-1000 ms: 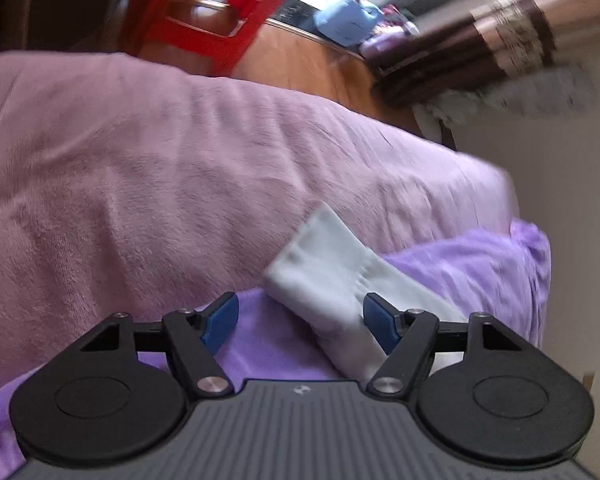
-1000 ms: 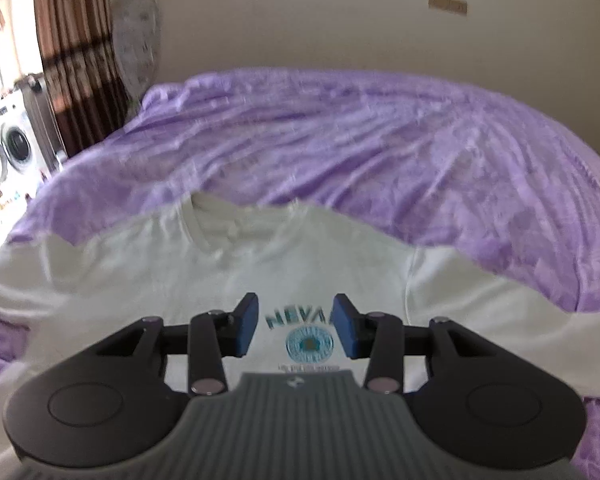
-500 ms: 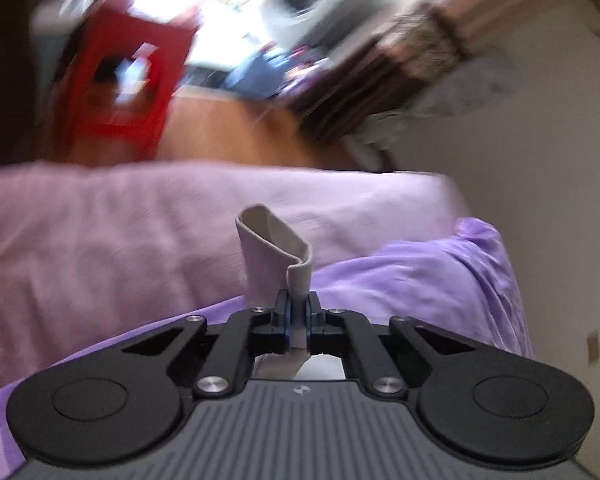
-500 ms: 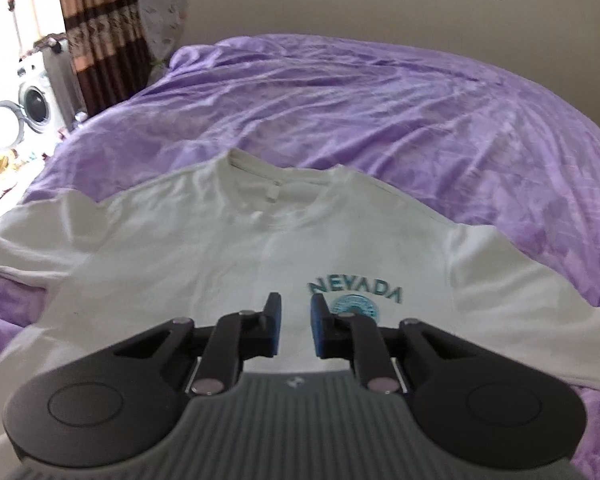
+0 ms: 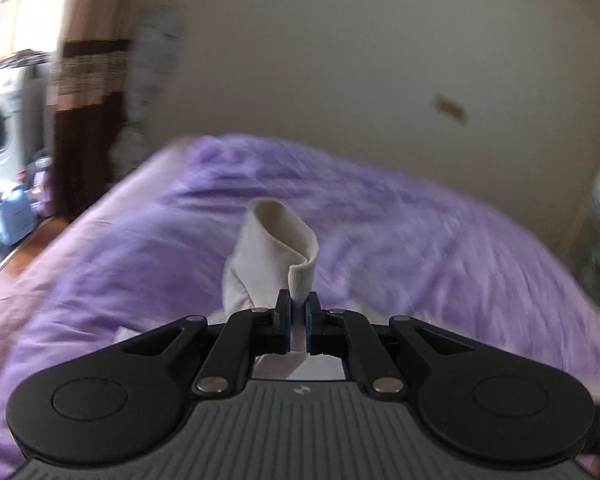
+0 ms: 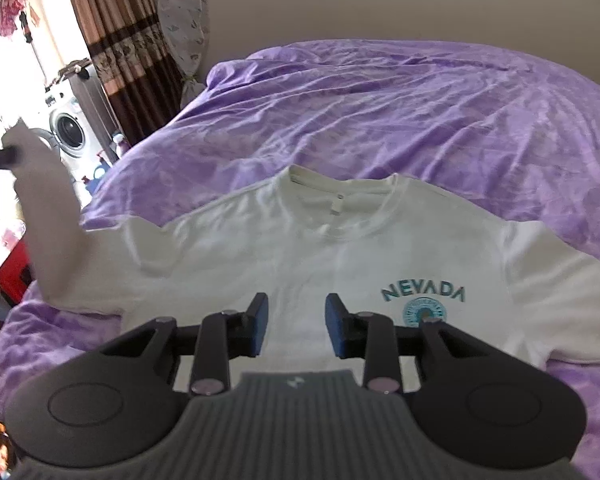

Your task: Fold small clothes

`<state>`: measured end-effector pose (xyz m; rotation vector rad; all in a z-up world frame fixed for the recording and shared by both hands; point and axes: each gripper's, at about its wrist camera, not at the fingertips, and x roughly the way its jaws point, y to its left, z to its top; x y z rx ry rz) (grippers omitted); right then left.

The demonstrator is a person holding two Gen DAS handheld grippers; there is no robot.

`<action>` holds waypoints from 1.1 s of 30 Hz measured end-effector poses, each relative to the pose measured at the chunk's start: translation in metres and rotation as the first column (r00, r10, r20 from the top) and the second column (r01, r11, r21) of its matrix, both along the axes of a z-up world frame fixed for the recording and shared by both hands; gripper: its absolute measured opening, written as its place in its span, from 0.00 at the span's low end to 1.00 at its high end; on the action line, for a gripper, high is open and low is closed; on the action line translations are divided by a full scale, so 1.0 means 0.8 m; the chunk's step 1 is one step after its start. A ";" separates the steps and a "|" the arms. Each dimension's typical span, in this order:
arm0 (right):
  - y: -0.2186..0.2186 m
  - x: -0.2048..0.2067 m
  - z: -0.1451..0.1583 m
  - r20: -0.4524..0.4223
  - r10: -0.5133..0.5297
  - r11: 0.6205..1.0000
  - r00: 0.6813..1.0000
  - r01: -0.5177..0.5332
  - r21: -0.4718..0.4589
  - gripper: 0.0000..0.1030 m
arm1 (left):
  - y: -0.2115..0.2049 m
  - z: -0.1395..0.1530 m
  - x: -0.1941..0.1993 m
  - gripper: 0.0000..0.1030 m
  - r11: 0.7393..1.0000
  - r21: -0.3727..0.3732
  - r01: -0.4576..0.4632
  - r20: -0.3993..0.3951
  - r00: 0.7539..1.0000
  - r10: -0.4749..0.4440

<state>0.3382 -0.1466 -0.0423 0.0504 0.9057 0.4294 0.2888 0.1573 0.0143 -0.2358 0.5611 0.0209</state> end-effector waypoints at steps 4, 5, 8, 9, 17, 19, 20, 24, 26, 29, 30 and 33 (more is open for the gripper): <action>0.002 0.005 -0.009 0.001 0.004 1.000 1.000 -0.004 0.015 0.28 | -0.067 -0.089 0.037 0.05 0.995 0.002 0.101 -0.164 0.982 -0.099; 0.000 0.009 -0.016 -0.021 -0.002 0.999 1.000 0.003 0.035 0.28 | -0.075 -0.109 0.045 0.05 0.993 -0.010 0.120 -0.209 0.971 -0.120; 0.001 0.017 -0.039 -0.075 -0.029 0.998 0.997 0.034 0.060 0.27 | -0.092 -0.162 0.054 0.07 0.986 -0.044 0.160 -0.309 0.936 -0.166; 0.002 0.019 -0.048 -0.088 -0.042 0.997 0.995 0.047 0.063 0.27 | -0.089 -0.173 0.057 0.08 0.982 -0.094 0.165 -0.338 0.922 -0.188; 0.033 0.051 -0.117 -0.263 -0.030 0.961 0.964 0.100 0.257 0.29 | -0.021 -0.141 0.053 0.61 0.941 -0.289 0.178 -0.259 0.931 -0.256; 0.039 0.061 -0.124 -0.302 -0.024 0.941 0.953 0.123 0.314 0.42 | -0.004 -0.125 0.051 0.64 0.932 -0.308 0.192 -0.227 0.936 -0.268; 0.043 0.064 -0.126 -0.316 -0.023 0.934 0.948 0.133 0.332 0.44 | 0.007 -0.118 0.048 0.64 0.938 -0.295 0.184 -0.215 0.943 -0.253; 0.064 0.073 -0.140 -0.362 -0.037 0.948 0.932 0.148 0.283 0.48 | 0.040 -0.113 0.052 0.64 0.987 -0.130 0.095 -0.271 0.954 -0.128; 0.065 0.077 -0.157 -0.417 -0.066 0.950 0.906 0.185 0.252 0.52 | 0.063 -0.119 0.053 0.63 0.994 -0.095 0.050 -0.307 0.949 -0.077; 0.065 0.076 -0.190 -0.491 -0.081 0.943 0.867 0.226 0.243 0.51 | 0.095 -0.130 0.050 0.63 0.997 -0.077 0.008 -0.342 0.939 -0.034; 0.065 0.076 -0.201 -0.520 -0.080 0.934 0.850 0.246 0.258 0.47 | 0.103 -0.132 0.048 0.63 0.997 -0.076 0.000 -0.347 0.937 -0.027; 0.065 0.075 -0.225 -0.580 -0.064 0.898 0.812 0.301 0.321 0.28 | 0.121 -0.139 0.040 0.63 0.996 -0.086 -0.022 -0.352 0.936 -0.010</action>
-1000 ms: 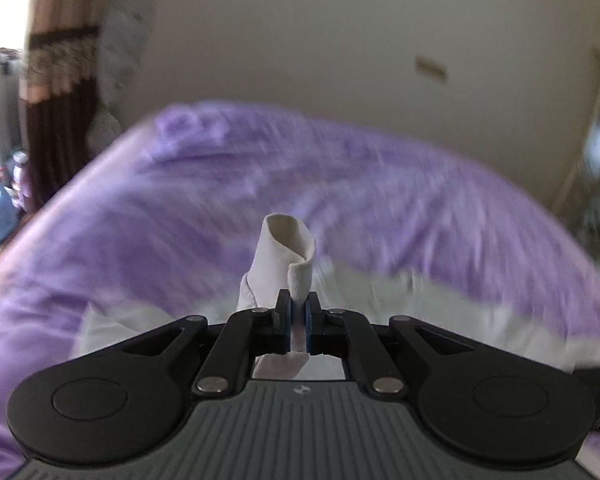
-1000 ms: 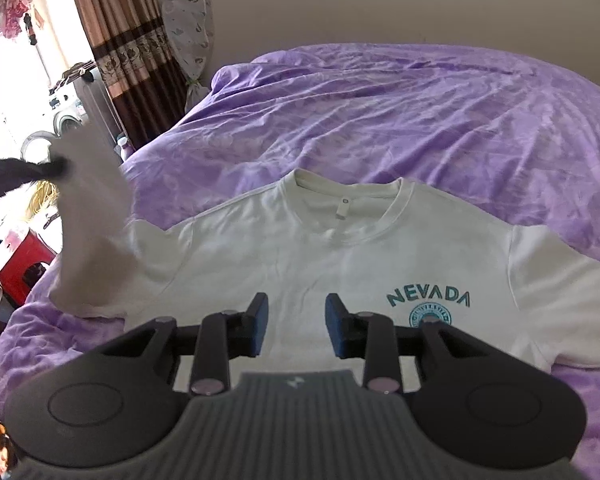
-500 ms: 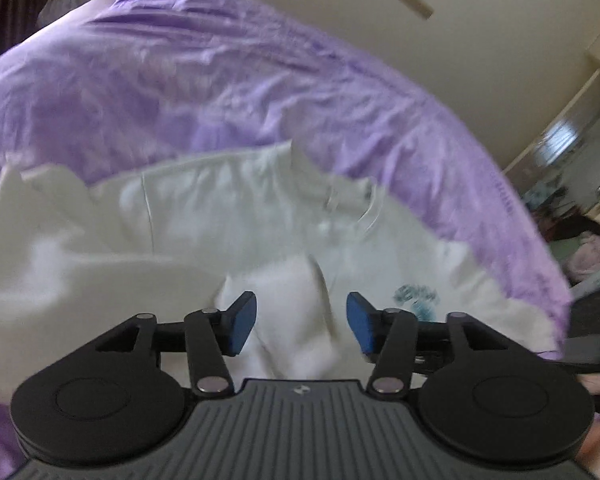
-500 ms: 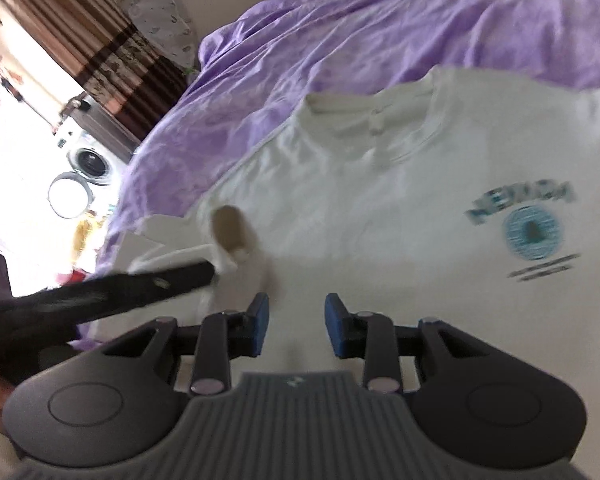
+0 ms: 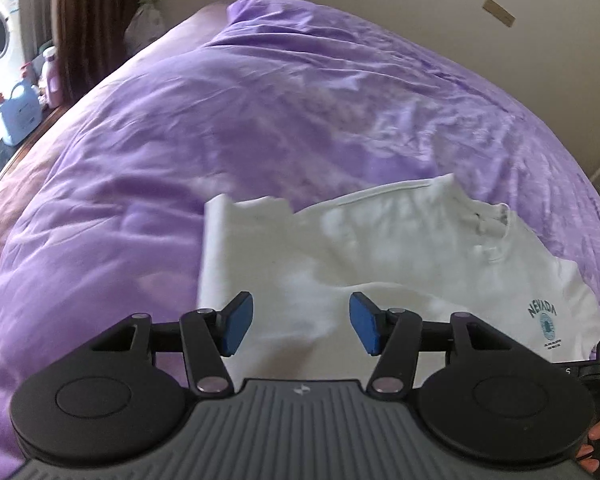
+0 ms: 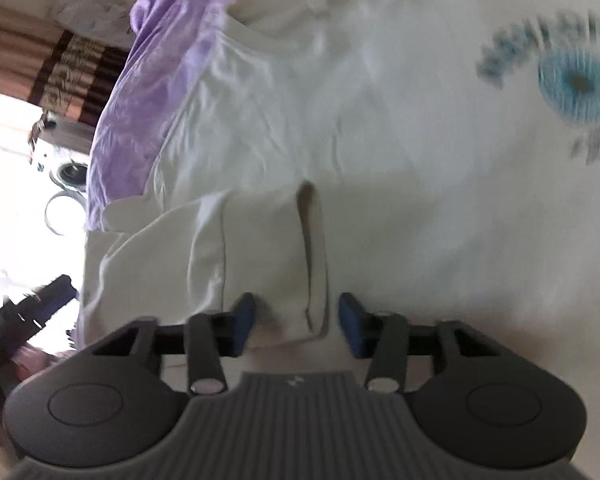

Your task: Fold small clothes

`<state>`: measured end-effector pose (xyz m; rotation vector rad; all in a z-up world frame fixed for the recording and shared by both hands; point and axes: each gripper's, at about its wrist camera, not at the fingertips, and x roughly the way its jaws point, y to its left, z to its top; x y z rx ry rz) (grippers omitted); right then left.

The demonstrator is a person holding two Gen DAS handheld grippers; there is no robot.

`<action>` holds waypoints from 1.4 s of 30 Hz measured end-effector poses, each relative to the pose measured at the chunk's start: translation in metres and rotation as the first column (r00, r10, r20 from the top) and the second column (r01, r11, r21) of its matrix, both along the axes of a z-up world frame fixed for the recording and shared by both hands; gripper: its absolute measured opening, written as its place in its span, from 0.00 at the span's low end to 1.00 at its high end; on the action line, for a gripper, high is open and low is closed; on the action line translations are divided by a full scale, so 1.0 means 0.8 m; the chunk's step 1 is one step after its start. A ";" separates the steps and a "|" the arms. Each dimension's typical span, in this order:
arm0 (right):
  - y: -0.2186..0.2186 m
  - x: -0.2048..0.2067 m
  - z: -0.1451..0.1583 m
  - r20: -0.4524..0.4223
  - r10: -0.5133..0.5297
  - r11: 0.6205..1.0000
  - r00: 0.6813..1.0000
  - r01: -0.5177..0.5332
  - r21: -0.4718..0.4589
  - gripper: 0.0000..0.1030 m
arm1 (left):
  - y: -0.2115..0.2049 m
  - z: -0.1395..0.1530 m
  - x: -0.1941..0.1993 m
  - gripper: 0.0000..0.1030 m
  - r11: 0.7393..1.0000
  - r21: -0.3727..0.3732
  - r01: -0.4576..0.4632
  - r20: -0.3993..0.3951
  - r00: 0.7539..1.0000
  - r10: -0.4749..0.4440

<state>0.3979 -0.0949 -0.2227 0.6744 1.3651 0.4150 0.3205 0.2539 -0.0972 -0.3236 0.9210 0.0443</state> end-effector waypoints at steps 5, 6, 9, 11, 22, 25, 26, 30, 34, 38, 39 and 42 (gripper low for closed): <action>0.005 0.004 0.025 0.085 -0.019 1.000 0.996 0.018 0.009 0.05 | 0.014 0.001 -0.013 0.62 0.999 -0.019 -0.033 0.034 0.999 0.034; 0.012 0.008 0.045 0.130 0.007 1.000 0.992 -0.006 -0.008 0.05 | 0.015 0.004 -0.014 0.62 0.999 -0.016 -0.040 0.045 0.998 0.041; 0.037 0.029 0.122 0.269 0.094 0.995 0.959 -0.085 -0.046 0.04 | 0.014 0.013 -0.016 0.59 0.998 -0.005 -0.057 0.065 0.996 0.057; 0.049 0.043 0.184 0.365 0.138 0.990 0.921 -0.119 -0.073 0.04 | 0.011 0.019 -0.017 0.54 0.998 -0.012 -0.064 0.071 0.995 0.065; -0.022 0.089 0.328 0.567 0.131 0.972 0.813 0.007 -0.234 0.04 | -0.039 -0.007 0.015 0.41 1.000 -0.028 0.011 0.016 1.000 -0.011; -0.074 0.096 0.304 0.539 0.068 0.972 0.839 0.067 -0.226 0.04 | -0.052 -0.025 0.024 0.38 0.999 -0.017 0.036 -0.020 0.999 -0.037; -0.091 0.096 0.293 0.527 0.055 0.969 0.848 0.082 -0.234 0.04 | -0.056 -0.034 0.027 0.37 0.999 -0.013 0.042 -0.039 0.998 -0.042; -0.128 0.100 0.241 0.451 0.017 0.966 0.892 0.101 -0.238 0.04 | -0.064 -0.058 0.029 0.36 0.999 0.017 0.052 -0.096 0.994 -0.050; -0.139 0.096 0.222 0.434 0.028 0.967 0.900 0.086 -0.242 0.04 | -0.054 -0.056 0.038 0.36 1.000 0.004 0.017 -0.080 0.997 -0.017; -0.129 0.098 0.222 0.444 0.069 0.961 0.894 0.060 -0.270 0.04 | -0.032 -0.053 0.075 0.47 0.997 -0.049 -0.056 -0.049 0.997 0.054; -0.127 0.098 0.222 0.443 0.074 0.960 0.893 0.056 -0.273 0.04 | -0.028 -0.059 0.085 0.48 0.995 -0.073 -0.071 -0.061 0.996 0.066; -0.129 0.096 0.219 0.438 0.085 0.958 0.895 0.048 -0.284 0.04 | -0.013 -0.084 0.106 0.47 0.976 -0.178 -0.127 -0.080 0.990 0.114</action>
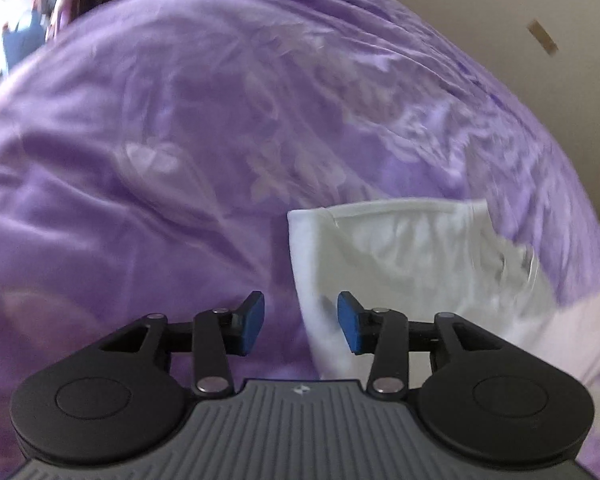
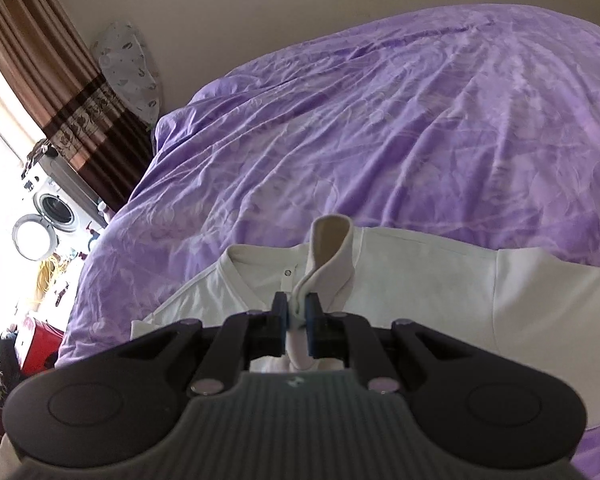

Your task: Fold small clothes

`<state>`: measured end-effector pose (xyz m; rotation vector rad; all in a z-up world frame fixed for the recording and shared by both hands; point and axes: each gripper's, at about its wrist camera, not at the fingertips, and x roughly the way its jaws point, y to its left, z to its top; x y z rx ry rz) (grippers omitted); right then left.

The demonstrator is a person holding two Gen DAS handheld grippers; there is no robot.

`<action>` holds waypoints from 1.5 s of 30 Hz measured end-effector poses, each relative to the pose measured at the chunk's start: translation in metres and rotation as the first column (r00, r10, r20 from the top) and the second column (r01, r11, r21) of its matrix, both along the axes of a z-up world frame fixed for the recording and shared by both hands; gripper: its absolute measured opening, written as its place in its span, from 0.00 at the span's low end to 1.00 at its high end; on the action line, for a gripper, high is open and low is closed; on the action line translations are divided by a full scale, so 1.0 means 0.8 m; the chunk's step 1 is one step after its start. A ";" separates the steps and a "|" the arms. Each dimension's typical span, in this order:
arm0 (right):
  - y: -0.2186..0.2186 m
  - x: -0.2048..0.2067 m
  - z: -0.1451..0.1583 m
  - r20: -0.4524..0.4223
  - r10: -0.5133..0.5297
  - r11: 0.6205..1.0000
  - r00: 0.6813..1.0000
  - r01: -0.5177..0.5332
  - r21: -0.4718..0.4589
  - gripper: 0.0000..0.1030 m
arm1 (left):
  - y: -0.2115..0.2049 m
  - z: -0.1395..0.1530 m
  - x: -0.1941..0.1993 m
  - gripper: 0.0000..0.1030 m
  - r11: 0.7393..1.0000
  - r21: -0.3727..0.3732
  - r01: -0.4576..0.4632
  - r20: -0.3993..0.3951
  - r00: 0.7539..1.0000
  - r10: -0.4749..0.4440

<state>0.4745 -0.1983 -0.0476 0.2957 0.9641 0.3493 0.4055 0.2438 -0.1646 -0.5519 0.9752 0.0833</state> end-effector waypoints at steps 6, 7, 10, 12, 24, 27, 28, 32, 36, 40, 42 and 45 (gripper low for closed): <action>-0.020 -0.006 -0.001 0.007 0.017 1.000 1.000 -0.017 0.000 0.04 | 0.012 0.003 0.005 0.03 0.992 -0.123 0.021 0.089 0.996 -0.010; -0.024 -0.011 0.011 0.047 0.035 0.999 0.998 -0.036 0.027 0.04 | 0.016 0.015 0.001 0.03 0.991 -0.126 0.043 0.132 0.991 -0.026; -0.053 -0.031 0.042 0.171 0.067 0.989 0.983 -0.089 0.122 0.04 | 0.024 0.031 -0.004 0.03 0.991 -0.099 0.092 0.175 0.982 -0.074; -0.072 -0.031 0.021 0.142 0.039 0.997 0.989 -0.048 0.063 0.04 | 0.029 0.020 -0.002 0.03 0.992 -0.090 0.083 0.148 0.987 -0.069; -0.126 -0.020 -0.172 -0.197 -0.133 0.990 0.971 0.141 0.027 0.05 | 0.028 0.011 -0.018 0.34 0.992 -0.064 0.110 0.012 0.994 -0.109; -0.124 -0.025 -0.166 -0.186 -0.121 0.992 0.975 0.125 0.012 0.07 | 0.009 0.027 -0.043 0.52 0.976 -0.087 0.201 -0.008 0.979 -0.203; -0.121 -0.026 -0.167 -0.181 -0.117 0.993 0.976 0.119 0.005 0.12 | 0.001 0.029 -0.051 0.56 0.972 -0.083 0.220 -0.012 0.975 -0.221; -0.120 -0.029 -0.169 -0.176 -0.120 0.992 0.977 0.123 0.005 0.23 | -0.027 0.013 -0.070 0.61 0.962 -0.079 0.260 -0.059 0.962 -0.265; -0.120 -0.030 -0.169 -0.168 -0.131 0.991 0.977 0.135 0.007 0.15 | -0.025 -0.005 -0.082 0.08 0.975 -0.070 0.213 -0.094 0.971 -0.219; -0.119 -0.039 -0.154 -0.130 -0.136 0.990 0.982 0.138 0.012 0.04 | -0.017 0.015 -0.094 0.01 0.978 -0.062 0.202 -0.061 0.977 -0.205; -0.113 -0.042 -0.154 -0.124 -0.123 0.992 0.985 0.120 -0.035 0.04 | -0.020 0.006 -0.092 0.01 0.977 -0.021 0.213 -0.113 0.970 -0.214; -0.106 -0.039 -0.178 -0.181 -0.136 0.987 0.974 0.118 -0.106 0.04 | -0.024 -0.015 -0.086 0.01 0.980 0.004 0.200 -0.176 0.965 -0.196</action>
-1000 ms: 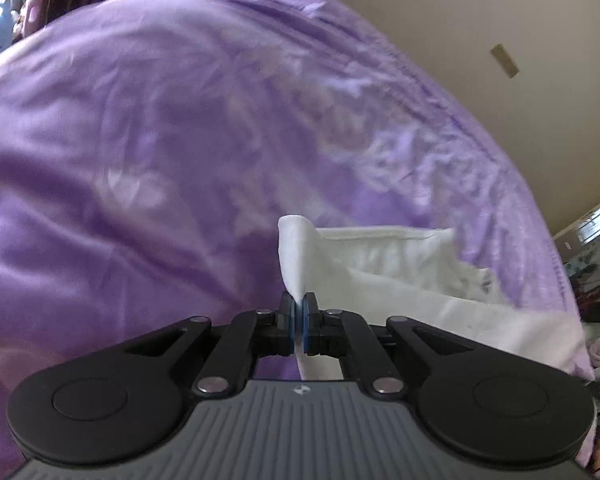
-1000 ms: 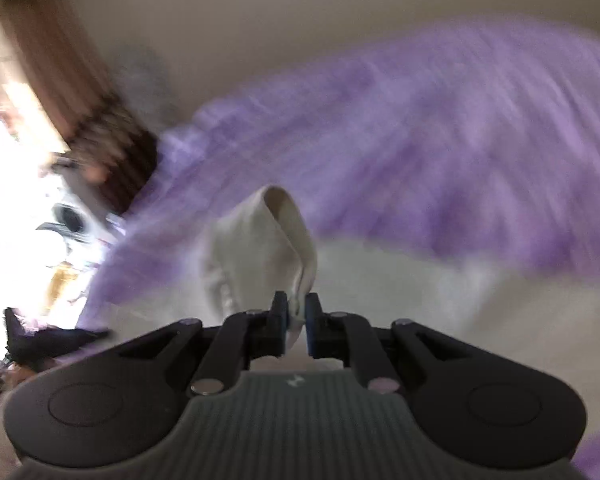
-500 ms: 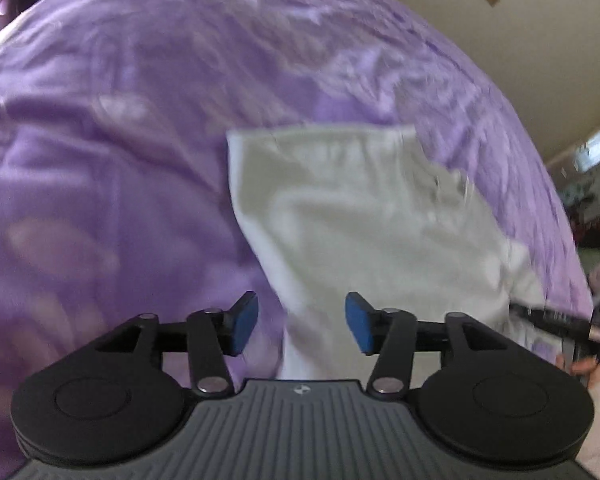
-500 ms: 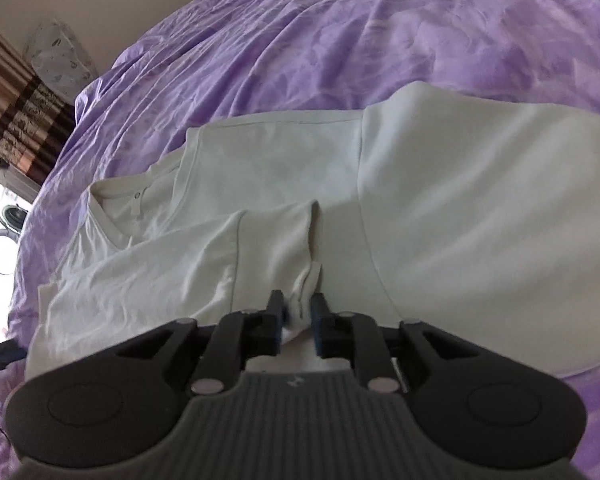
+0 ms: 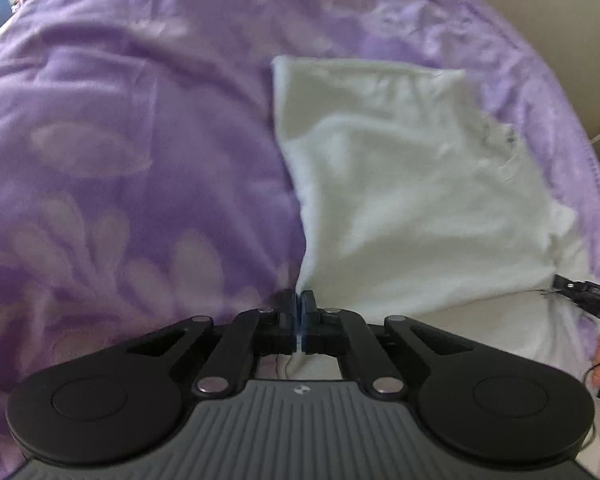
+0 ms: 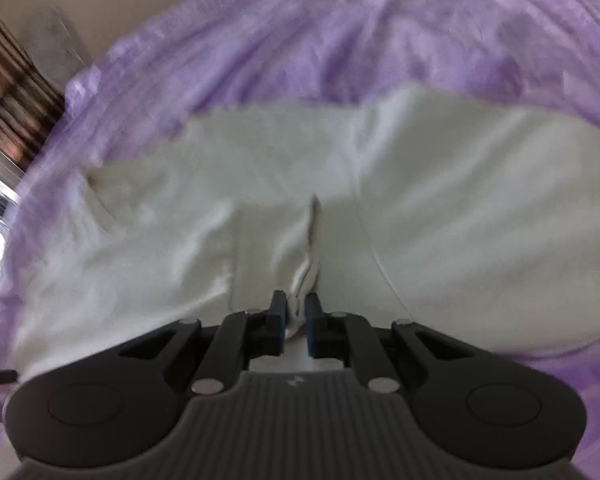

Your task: Fold small clothes

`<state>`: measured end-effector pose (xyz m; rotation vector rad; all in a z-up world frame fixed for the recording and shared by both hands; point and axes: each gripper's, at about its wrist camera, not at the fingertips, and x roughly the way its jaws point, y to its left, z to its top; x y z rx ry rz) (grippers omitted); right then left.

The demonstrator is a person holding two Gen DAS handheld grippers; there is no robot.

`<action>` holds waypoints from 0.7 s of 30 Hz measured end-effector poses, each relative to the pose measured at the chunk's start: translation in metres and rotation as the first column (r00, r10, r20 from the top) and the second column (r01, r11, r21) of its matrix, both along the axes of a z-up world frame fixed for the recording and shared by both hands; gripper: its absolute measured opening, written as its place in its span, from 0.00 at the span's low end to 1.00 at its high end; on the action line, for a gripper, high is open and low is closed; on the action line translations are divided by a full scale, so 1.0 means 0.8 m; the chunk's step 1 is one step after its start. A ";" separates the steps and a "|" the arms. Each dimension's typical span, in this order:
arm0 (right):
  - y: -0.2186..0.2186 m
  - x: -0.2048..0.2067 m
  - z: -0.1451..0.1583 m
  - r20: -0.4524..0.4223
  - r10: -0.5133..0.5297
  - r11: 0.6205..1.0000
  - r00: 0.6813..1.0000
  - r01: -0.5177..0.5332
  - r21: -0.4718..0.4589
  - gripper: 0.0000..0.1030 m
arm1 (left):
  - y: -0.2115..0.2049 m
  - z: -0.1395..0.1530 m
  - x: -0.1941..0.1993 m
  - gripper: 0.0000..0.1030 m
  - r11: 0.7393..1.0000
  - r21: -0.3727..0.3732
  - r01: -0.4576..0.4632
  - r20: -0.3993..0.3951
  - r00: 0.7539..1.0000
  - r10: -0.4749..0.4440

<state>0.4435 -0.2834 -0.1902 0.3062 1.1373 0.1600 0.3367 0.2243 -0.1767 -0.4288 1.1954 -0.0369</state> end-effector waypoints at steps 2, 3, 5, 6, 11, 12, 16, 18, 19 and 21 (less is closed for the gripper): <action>0.002 -0.001 0.002 0.002 -0.004 1.000 1.000 0.004 -0.022 0.04 | -0.005 0.003 0.000 0.01 0.999 0.032 0.009 -0.011 1.000 -0.008; 0.002 -0.001 0.007 0.001 -0.005 0.999 1.000 0.005 -0.043 0.05 | -0.008 0.007 0.000 0.02 0.998 0.055 0.023 -0.018 1.000 -0.022; -0.002 -0.006 0.024 0.011 -0.013 0.995 1.000 0.014 -0.101 0.06 | -0.015 0.019 0.002 0.12 0.992 0.113 0.052 -0.028 0.998 -0.049; -0.010 -0.010 0.034 0.022 -0.019 0.994 1.000 0.021 -0.111 0.08 | -0.018 0.027 0.002 0.15 0.988 0.143 0.065 -0.025 0.998 -0.062; -0.103 -0.040 0.089 0.084 -0.153 0.988 0.985 0.154 -0.011 0.20 | -0.034 0.074 -0.005 0.22 0.967 0.233 0.105 0.054 0.991 -0.121; -0.127 -0.047 0.100 0.099 -0.187 0.982 0.977 0.188 0.003 0.29 | -0.034 0.084 -0.007 0.25 0.967 0.233 0.098 0.078 0.990 -0.119; -0.229 -0.082 0.143 0.163 -0.346 0.937 0.924 0.349 0.013 0.37 | -0.038 0.110 -0.001 0.33 0.969 0.239 0.058 0.152 0.984 -0.096; -0.290 -0.103 0.159 0.187 -0.453 0.889 0.871 0.456 0.032 0.37 | -0.043 0.117 0.004 0.36 0.969 0.244 0.034 0.173 0.982 -0.078; -0.319 -0.114 0.163 0.196 -0.504 0.862 0.841 0.506 0.047 0.37 | -0.045 0.117 0.007 0.36 0.970 0.243 0.025 0.177 0.982 -0.069; -0.379 -0.135 0.164 0.183 -0.608 0.792 0.773 0.606 0.075 0.37 | -0.051 0.113 0.012 0.36 0.972 0.235 -0.004 0.192 0.980 -0.043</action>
